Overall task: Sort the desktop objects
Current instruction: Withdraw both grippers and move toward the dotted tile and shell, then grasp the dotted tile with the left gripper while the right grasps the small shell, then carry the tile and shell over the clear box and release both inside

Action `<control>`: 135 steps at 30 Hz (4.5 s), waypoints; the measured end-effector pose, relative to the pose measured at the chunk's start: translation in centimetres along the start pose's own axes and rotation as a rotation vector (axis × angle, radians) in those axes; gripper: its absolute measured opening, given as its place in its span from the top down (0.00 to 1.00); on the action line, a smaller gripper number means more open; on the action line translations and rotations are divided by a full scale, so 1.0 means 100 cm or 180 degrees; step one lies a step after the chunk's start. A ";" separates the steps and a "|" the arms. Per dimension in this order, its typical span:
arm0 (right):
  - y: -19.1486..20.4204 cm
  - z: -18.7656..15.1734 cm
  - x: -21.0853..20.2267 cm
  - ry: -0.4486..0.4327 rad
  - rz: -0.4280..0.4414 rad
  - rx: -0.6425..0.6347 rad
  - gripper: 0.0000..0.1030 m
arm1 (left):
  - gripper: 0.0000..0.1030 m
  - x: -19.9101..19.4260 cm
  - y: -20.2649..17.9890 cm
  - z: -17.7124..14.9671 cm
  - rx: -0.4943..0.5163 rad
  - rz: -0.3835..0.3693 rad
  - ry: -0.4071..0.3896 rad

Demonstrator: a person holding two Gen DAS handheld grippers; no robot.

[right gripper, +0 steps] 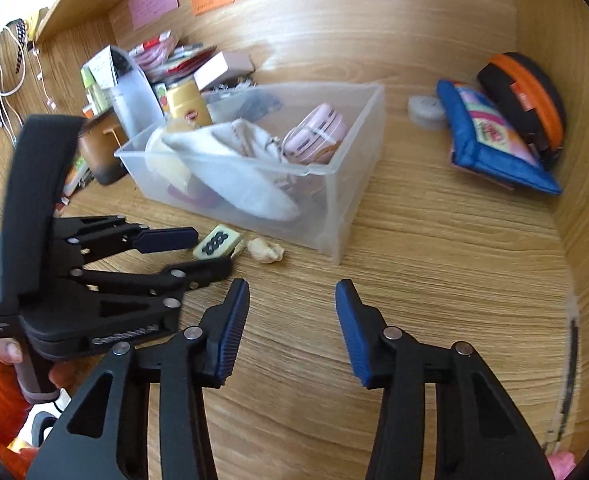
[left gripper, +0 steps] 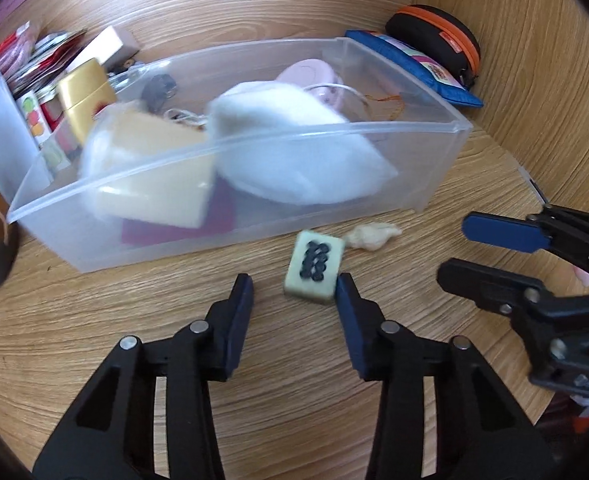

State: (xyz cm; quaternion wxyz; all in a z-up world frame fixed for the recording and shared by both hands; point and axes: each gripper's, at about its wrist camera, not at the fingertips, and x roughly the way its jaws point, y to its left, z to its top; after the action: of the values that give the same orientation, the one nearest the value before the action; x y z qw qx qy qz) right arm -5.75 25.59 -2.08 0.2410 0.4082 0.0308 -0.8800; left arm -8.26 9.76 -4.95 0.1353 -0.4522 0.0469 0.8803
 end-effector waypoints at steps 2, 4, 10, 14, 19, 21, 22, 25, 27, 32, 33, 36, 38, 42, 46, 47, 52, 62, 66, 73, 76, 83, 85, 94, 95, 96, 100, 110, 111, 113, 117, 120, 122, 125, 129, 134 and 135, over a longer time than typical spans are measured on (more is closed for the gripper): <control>0.006 0.004 0.009 0.0064 0.0009 -0.0044 0.62 | 0.58 -0.004 0.010 -0.004 -0.0020 -0.0026 0.0004; 0.010 0.007 0.017 0.0100 -0.0020 -0.0091 0.63 | 0.58 -0.006 0.014 -0.005 -0.0028 -0.0072 0.0008; 0.021 0.019 0.037 0.0180 0.0014 -0.0238 0.71 | 0.51 -0.002 0.011 -0.001 0.0180 -0.0152 0.0024; 0.017 0.023 0.049 0.0250 -0.0041 -0.0254 0.73 | 0.46 0.003 0.007 0.003 0.0343 -0.0214 0.0042; 0.018 0.028 0.051 0.0264 -0.0038 -0.0342 0.74 | 0.46 0.006 0.009 0.007 0.0468 -0.0262 0.0054; 0.018 0.029 0.053 0.0266 -0.0032 -0.0360 0.74 | 0.46 0.006 0.010 0.008 0.0500 -0.0289 0.0056; 0.019 0.030 0.053 0.0260 -0.0003 -0.0363 0.74 | 0.46 0.007 0.011 0.008 0.0507 -0.0312 0.0057; 0.022 0.031 0.054 0.0264 0.0078 -0.0414 0.78 | 0.47 0.007 0.010 0.009 0.0550 -0.0329 0.0065; 0.025 0.030 0.054 0.0259 0.0045 -0.0477 0.79 | 0.47 0.008 0.008 0.008 0.0599 -0.0296 0.0072; 0.014 0.024 0.043 0.0233 0.0072 -0.0362 0.79 | 0.53 0.012 -0.002 0.013 0.0666 -0.0329 0.0066; 0.012 0.022 0.039 0.0213 0.0065 -0.0325 0.79 | 0.58 0.013 -0.004 0.015 0.0672 -0.0332 0.0061; 0.005 0.017 0.027 0.0156 0.0067 -0.0223 0.79 | 0.62 0.016 -0.008 0.019 0.0682 -0.0324 0.0060; 0.001 0.015 0.018 0.0113 0.0064 -0.0172 0.79 | 0.62 0.016 -0.010 0.019 0.0686 -0.0315 0.0044; -0.005 0.016 0.004 0.0022 0.0041 -0.0085 0.79 | 0.62 0.014 -0.010 0.016 0.0635 -0.0249 0.0004; -0.009 0.018 -0.005 -0.0039 0.0077 -0.0024 0.79 | 0.62 0.002 -0.010 0.012 0.0597 -0.0212 -0.0079; -0.008 0.018 -0.007 -0.0043 0.0075 -0.0026 0.79 | 0.62 -0.001 -0.010 0.012 0.0590 -0.0205 -0.0094; 0.001 0.020 -0.011 -0.0082 0.0086 -0.0077 0.79 | 0.62 -0.016 -0.008 0.008 0.0540 -0.0108 -0.0180; 0.021 0.027 -0.035 -0.0240 0.0064 -0.0169 0.79 | 0.62 -0.057 0.014 0.001 0.0302 0.0106 -0.0469; 0.027 0.033 -0.045 -0.0315 0.0044 -0.0205 0.79 | 0.62 -0.077 0.025 0.002 0.0214 0.0196 -0.0609; 0.035 0.048 -0.056 -0.0429 0.0029 -0.0229 0.79 | 0.62 -0.105 0.048 0.009 0.0075 0.0287 -0.0800; 0.035 0.057 -0.056 -0.0456 0.0031 -0.0230 0.78 | 0.62 -0.111 0.058 0.014 0.0014 0.0302 -0.0849; 0.035 0.081 -0.050 -0.0522 0.0004 -0.0263 0.78 | 0.62 -0.117 0.080 0.035 -0.0140 0.0293 -0.0959; 0.034 0.090 -0.046 -0.0543 0.0008 -0.0254 0.78 | 0.62 -0.116 0.084 0.044 -0.0145 0.0293 -0.0970; 0.029 0.124 -0.018 -0.0530 0.0040 -0.0233 0.78 | 0.62 -0.093 0.095 0.081 -0.0173 0.0302 -0.0953; 0.029 0.127 -0.014 -0.0519 0.0049 -0.0230 0.78 | 0.62 -0.088 0.095 0.084 -0.0168 0.0294 -0.0927; 0.027 0.130 -0.009 -0.0509 0.0054 -0.0226 0.78 | 0.62 -0.083 0.096 0.087 -0.0161 0.0288 -0.0904; 0.023 0.139 0.010 -0.0440 0.0023 -0.0217 0.78 | 0.62 -0.065 0.098 0.097 -0.0154 0.0238 -0.0826; 0.009 0.158 0.058 -0.0190 -0.0023 -0.0172 0.78 | 0.62 -0.023 0.103 0.123 -0.0150 0.0149 -0.0638; 0.009 0.159 0.063 -0.0167 -0.0045 -0.0178 0.78 | 0.62 -0.017 0.104 0.124 -0.0161 0.0118 -0.0592; 0.008 0.160 0.073 -0.0091 -0.0033 -0.0185 0.78 | 0.62 -0.005 0.106 0.125 -0.0177 0.0115 -0.0520; 0.010 0.160 0.086 -0.0019 -0.0047 -0.0261 0.78 | 0.62 0.012 0.107 0.124 -0.0175 0.0127 -0.0417; 0.013 0.159 0.090 0.0007 -0.0077 -0.0323 0.78 | 0.62 0.018 0.106 0.122 -0.0153 0.0160 -0.0397; 0.014 0.158 0.093 0.0037 -0.0077 -0.0351 0.78 | 0.62 0.021 0.105 0.122 -0.0135 0.0184 -0.0386; 0.016 0.156 0.096 0.0068 -0.0084 -0.0395 0.78 | 0.62 0.026 0.103 0.120 -0.0110 0.0194 -0.0338; 0.015 0.156 0.095 0.0066 -0.0129 -0.0385 0.78 | 0.62 0.027 0.101 0.120 -0.0060 0.0230 -0.0335; 0.016 0.156 0.093 0.0051 -0.0165 -0.0373 0.78 | 0.62 0.029 0.101 0.119 -0.0079 0.0201 -0.0301; 0.016 0.156 0.093 0.0047 -0.0165 -0.0375 0.78 | 0.62 0.029 0.101 0.119 -0.0092 0.0193 -0.0298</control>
State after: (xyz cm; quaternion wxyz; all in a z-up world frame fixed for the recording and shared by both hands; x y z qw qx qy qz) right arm -21.09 16.54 1.68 0.2415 0.3989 0.0950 -0.8795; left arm -22.02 3.04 -0.68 0.1040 -0.4109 0.0415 0.9048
